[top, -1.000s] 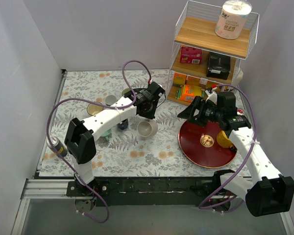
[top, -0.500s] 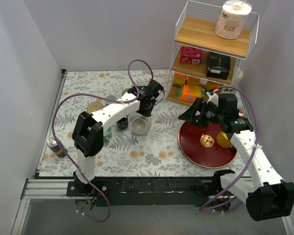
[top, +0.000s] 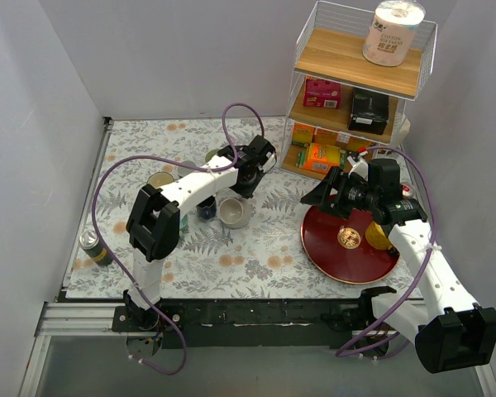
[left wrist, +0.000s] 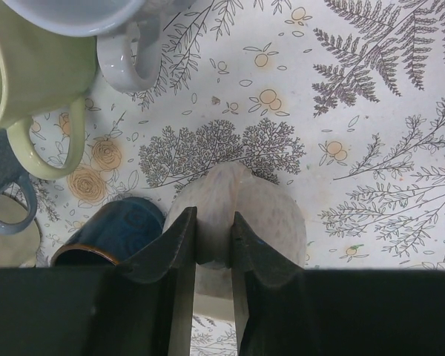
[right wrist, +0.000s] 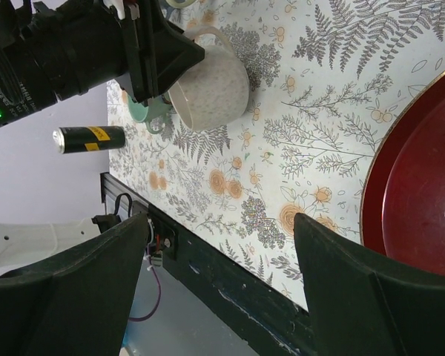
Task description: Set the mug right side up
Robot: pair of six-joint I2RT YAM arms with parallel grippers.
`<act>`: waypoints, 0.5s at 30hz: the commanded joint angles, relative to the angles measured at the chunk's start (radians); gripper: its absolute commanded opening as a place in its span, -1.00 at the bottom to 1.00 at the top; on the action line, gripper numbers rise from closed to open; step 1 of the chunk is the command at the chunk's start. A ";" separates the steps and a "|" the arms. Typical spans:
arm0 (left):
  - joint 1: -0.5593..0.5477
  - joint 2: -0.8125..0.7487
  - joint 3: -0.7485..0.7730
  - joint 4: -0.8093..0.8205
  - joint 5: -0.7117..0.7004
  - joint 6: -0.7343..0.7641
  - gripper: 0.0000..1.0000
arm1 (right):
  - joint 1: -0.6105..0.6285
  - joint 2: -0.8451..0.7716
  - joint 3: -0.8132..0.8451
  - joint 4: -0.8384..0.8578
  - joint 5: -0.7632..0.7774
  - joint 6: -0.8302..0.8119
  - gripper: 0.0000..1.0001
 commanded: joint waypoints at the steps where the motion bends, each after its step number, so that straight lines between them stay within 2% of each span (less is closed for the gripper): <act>1: 0.006 0.016 0.040 0.012 -0.015 0.035 -0.83 | 0.004 0.006 0.003 0.008 -0.028 -0.021 0.73; 4: 0.006 0.051 0.058 0.005 -0.018 0.024 -0.70 | 0.005 0.012 0.003 0.008 -0.030 -0.025 0.73; 5: 0.006 0.057 0.061 0.005 -0.014 0.021 -0.55 | 0.005 0.015 0.003 0.008 -0.028 -0.027 0.73; 8: 0.006 0.073 0.066 0.012 -0.011 0.010 -0.43 | 0.005 0.022 0.004 0.003 -0.028 -0.031 0.73; 15: 0.006 0.093 0.095 0.054 -0.028 -0.002 -0.34 | 0.005 0.023 -0.004 0.007 -0.032 -0.033 0.73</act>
